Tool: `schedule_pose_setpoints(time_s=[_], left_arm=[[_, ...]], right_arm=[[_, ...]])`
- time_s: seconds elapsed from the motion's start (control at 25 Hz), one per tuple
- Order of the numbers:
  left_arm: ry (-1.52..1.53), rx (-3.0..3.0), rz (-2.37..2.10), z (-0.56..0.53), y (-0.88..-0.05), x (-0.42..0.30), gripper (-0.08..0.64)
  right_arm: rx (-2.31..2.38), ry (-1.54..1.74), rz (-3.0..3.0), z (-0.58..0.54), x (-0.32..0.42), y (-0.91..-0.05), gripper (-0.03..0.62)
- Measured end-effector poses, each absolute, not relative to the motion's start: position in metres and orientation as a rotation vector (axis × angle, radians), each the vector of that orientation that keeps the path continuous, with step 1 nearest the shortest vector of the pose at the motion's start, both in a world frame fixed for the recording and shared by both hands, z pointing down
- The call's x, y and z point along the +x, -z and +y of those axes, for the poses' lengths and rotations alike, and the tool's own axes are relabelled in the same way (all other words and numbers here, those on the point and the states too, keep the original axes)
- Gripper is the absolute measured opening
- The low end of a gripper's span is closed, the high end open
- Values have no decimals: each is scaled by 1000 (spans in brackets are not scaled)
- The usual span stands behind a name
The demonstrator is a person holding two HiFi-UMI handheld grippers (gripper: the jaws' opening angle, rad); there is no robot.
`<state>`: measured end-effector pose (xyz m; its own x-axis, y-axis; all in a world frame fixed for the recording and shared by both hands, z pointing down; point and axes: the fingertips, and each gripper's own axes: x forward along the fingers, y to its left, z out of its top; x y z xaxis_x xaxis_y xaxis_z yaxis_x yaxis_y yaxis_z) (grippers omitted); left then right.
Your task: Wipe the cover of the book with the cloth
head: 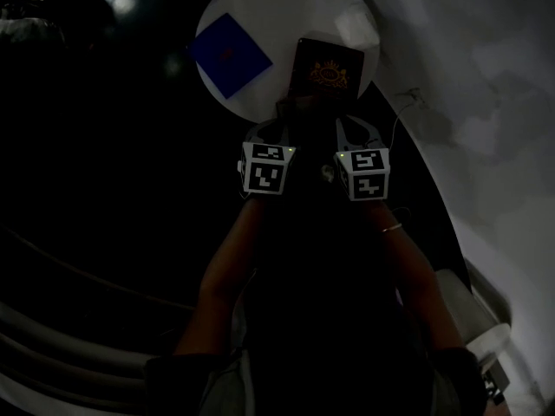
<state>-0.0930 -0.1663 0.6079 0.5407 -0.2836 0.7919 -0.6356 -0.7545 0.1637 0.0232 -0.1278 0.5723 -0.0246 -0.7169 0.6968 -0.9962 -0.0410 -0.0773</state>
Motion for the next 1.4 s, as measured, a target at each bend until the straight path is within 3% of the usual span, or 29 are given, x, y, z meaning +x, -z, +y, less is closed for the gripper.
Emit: schedule_pose_setpoints(time_s=[0.48,1.4], left_arm=[[-1002,2313,-889,-215,-584,-137,25],[-1090,2327,-558,-211,-612,-77,25]], right_arm=[[1710,-799,-1825,-169,-2,-576,29],[1765,-879,-1713,-188,21,-601,29]])
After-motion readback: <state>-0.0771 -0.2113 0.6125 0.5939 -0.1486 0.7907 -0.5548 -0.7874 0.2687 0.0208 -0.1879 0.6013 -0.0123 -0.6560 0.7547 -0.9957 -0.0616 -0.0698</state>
